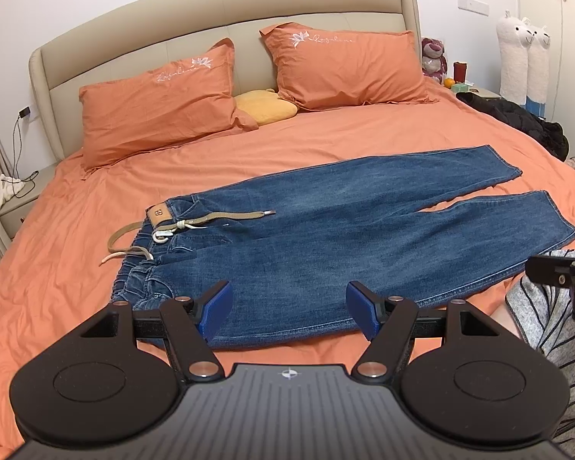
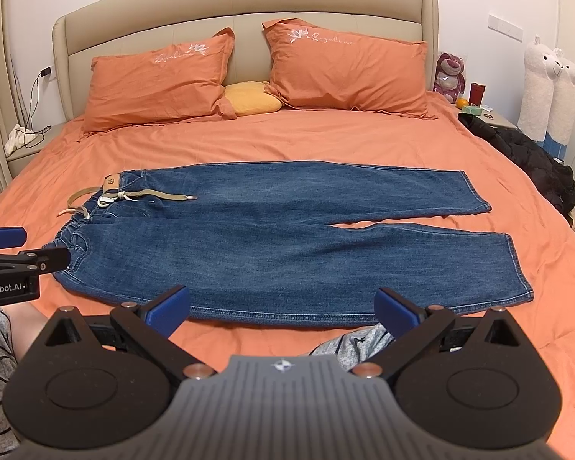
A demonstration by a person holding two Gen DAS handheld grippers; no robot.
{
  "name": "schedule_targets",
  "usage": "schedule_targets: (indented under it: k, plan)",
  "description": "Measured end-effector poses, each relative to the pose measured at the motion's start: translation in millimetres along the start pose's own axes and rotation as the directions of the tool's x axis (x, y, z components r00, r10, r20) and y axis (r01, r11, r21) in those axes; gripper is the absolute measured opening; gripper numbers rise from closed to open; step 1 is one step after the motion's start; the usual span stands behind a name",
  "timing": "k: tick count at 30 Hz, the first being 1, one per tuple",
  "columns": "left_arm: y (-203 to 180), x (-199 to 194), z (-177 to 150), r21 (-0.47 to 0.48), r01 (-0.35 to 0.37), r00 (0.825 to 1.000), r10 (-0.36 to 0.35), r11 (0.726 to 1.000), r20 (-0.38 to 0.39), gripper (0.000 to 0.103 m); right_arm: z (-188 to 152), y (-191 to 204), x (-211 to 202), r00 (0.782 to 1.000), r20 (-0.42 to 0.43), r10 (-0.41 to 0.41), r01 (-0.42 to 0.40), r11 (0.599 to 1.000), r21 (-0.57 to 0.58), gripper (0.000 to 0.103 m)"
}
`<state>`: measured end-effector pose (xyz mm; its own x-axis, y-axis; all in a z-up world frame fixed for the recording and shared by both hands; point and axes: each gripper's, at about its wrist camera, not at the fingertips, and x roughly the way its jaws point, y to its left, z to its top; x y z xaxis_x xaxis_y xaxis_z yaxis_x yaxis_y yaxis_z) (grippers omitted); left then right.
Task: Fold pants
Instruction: 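Move left tool to the jeans waistband while right tool approaches the leg hems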
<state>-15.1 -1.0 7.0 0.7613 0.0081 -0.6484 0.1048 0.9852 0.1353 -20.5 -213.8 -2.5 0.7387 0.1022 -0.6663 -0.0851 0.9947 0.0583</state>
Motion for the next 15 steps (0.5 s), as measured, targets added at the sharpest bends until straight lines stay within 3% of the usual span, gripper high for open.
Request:
schedule_targets:
  k: [8,12,15]
  plan:
    - [27.9,-1.2,9.2,0.09,0.019,1.0,-0.02,0.996,0.006,0.075,12.4,-32.6,-7.5,0.992,0.079,0.1,-0.1,0.995,-0.001,0.098]
    - [56.7,5.6,20.1,0.166,0.021,1.0,-0.023,0.986,0.009,0.075,29.6,-65.4,-4.8,0.991,0.11,0.078,-0.078,0.997,-0.005,0.098]
    - [76.2,20.2,28.0,0.263,0.069,0.997,-0.057,0.962,-0.051,0.075,45.8,-89.8,3.3,0.992,0.116,0.048,-0.045,0.999,-0.023,0.098]
